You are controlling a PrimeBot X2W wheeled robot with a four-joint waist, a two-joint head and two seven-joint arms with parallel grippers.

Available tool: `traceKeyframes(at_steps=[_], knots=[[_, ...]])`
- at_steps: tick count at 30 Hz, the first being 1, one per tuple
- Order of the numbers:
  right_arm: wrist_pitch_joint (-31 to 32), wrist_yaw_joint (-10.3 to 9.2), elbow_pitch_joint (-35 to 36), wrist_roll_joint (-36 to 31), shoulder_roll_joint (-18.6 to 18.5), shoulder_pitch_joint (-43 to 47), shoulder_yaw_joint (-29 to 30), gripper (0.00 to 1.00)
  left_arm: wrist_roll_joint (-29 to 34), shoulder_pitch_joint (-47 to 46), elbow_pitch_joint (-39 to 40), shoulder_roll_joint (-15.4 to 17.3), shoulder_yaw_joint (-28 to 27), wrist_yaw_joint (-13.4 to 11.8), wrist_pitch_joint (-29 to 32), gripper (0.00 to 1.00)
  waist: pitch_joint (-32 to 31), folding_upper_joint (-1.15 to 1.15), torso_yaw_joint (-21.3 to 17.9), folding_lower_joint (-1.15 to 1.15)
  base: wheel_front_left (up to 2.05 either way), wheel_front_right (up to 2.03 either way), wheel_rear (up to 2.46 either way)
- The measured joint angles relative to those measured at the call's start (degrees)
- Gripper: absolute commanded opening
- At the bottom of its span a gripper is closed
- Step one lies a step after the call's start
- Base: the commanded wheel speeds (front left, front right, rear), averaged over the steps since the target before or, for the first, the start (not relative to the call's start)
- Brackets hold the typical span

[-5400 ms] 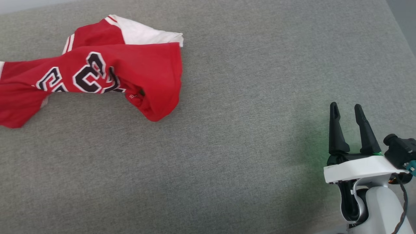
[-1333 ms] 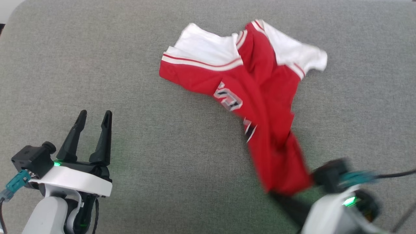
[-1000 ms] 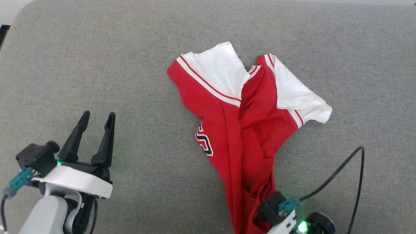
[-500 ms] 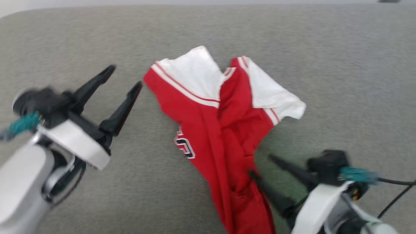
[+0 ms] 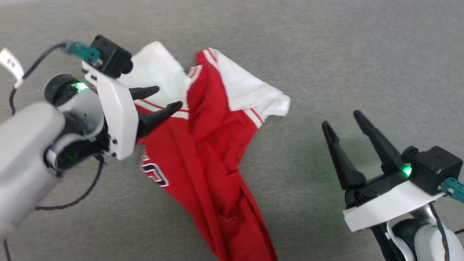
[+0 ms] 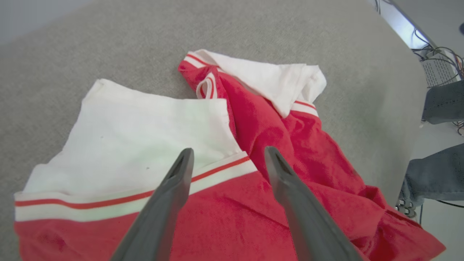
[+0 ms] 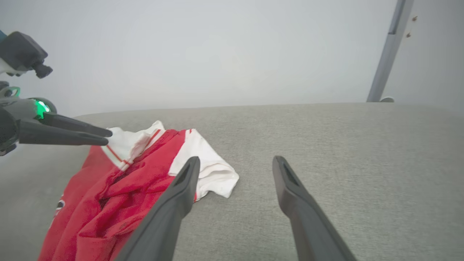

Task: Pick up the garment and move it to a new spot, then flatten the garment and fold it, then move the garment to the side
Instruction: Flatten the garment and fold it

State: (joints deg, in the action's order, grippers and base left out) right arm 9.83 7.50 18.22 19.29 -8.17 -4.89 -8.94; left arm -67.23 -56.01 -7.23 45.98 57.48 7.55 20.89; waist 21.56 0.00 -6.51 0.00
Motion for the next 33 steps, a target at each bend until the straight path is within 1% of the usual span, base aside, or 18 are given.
traceKeyframes(at_steps=[1,2,4,8,13,14,15,16,17,21,24,26,28,33], knots=[[-2.24,0.0,-1.2,-0.85,0.68,-0.64,0.23,1.0,-2.65,-2.05,-1.97,0.11,1.63,0.0,4.21,1.0,0.77,0.0,-1.39,0.0,0.0,0.0,0.0],[-3.1,0.0,-1.9,-1.12,0.96,-0.87,0.32,1.0,-4.38,-2.97,-2.99,0.04,2.01,0.0,5.81,1.0,1.12,0.0,-2.0,0.0,0.0,0.0,0.0],[-4.45,0.0,-3.1,-1.15,1.45,-1.26,-0.11,1.0,-5.43,-4.64,-4.76,-0.19,3.02,0.0,8.06,1.0,1.79,0.0,-3.1,0.0,0.0,0.0,0.0],[-6.19,0.0,-5.06,-1.76,2.07,-1.59,-0.73,1.0,-6.6,-6.53,-7.51,-1.04,4.64,0.0,8.92,1.0,2.65,0.0,-4.56,0.0,0.0,0.0,0.0],[-7.05,0.0,-6.38,-2.44,2.36,-1.9,-1.47,1.0,-6.31,-7.73,-10.93,-1.56,6.79,0.0,8.53,1.0,2.84,0.0,-5.12,0.0,0.0,0.0,0.0],[-7.14,0.0,-6.55,-2.68,2.43,-2.1,-1.68,1.0,-5.95,-8.0,-11.46,-1.59,7.48,0.0,8.51,0.73,2.84,0.0,-5.15,0.0,0.0,0.0,0.0],[-7.15,0.0,-6.66,-2.78,2.5,-2.28,-1.83,1.0,-5.76,-8.12,-11.85,-1.72,7.91,0.0,8.26,0.38,2.83,0.0,-5.15,0.0,0.0,0.0,0.0],[-7.15,0.0,-6.71,-2.85,2.55,-2.4,-1.91,1.0,-5.97,-8.12,-12.46,-2.03,7.99,0.0,7.84,0.22,2.8,0.0,-5.12,0.0,0.0,0.0,0.0],[-7.15,0.0,-6.75,-2.91,2.55,-2.48,-1.9,1.0,-6.5,-8.17,-12.93,-2.3,8.0,0.0,7.61,0.0,2.77,0.0,-5.05,0.0,0.0,0.0,0.0],[-6.81,0.0,-6.67,-3.35,2.52,-2.5,-0.87,1.0,-6.93,-8.67,-13.69,-3.11,9.03,0.0,5.86,0.0,2.4,0.0,-3.98,0.0,0.0,0.0,0.0],[-6.17,0.0,-6.53,-3.43,2.36,-2.41,-0.45,1.0,-9.47,-8.73,-13.84,-3.69,8.13,0.0,3.34,0.0,1.81,0.0,-2.54,0.0,0.0,0.0,0.0],[-5.48,0.0,-6.39,-3.38,2.12,-2.24,-0.11,1.0,-10.56,-8.96,-13.33,-3.18,7.66,0.0,1.41,0.0,1.29,0.0,-1.31,0.0,0.0,0.0,0.0],[-4.7,0.0,-6.17,-3.25,1.79,-2.03,0.02,1.0,-10.99,-9.0,-12.8,-1.37,7.13,0.0,-0.67,0.0,0.67,0.0,0.01,0.0,0.0,0.0,0.0],[-2.85,0.0,-5.83,-2.74,0.78,-2.11,0.56,1.0,-10.59,-7.86,-14.68,5.28,7.09,0.0,-6.1,0.0,-1.03,0.0,3.52,0.0,0.0,0.0,0.0]])
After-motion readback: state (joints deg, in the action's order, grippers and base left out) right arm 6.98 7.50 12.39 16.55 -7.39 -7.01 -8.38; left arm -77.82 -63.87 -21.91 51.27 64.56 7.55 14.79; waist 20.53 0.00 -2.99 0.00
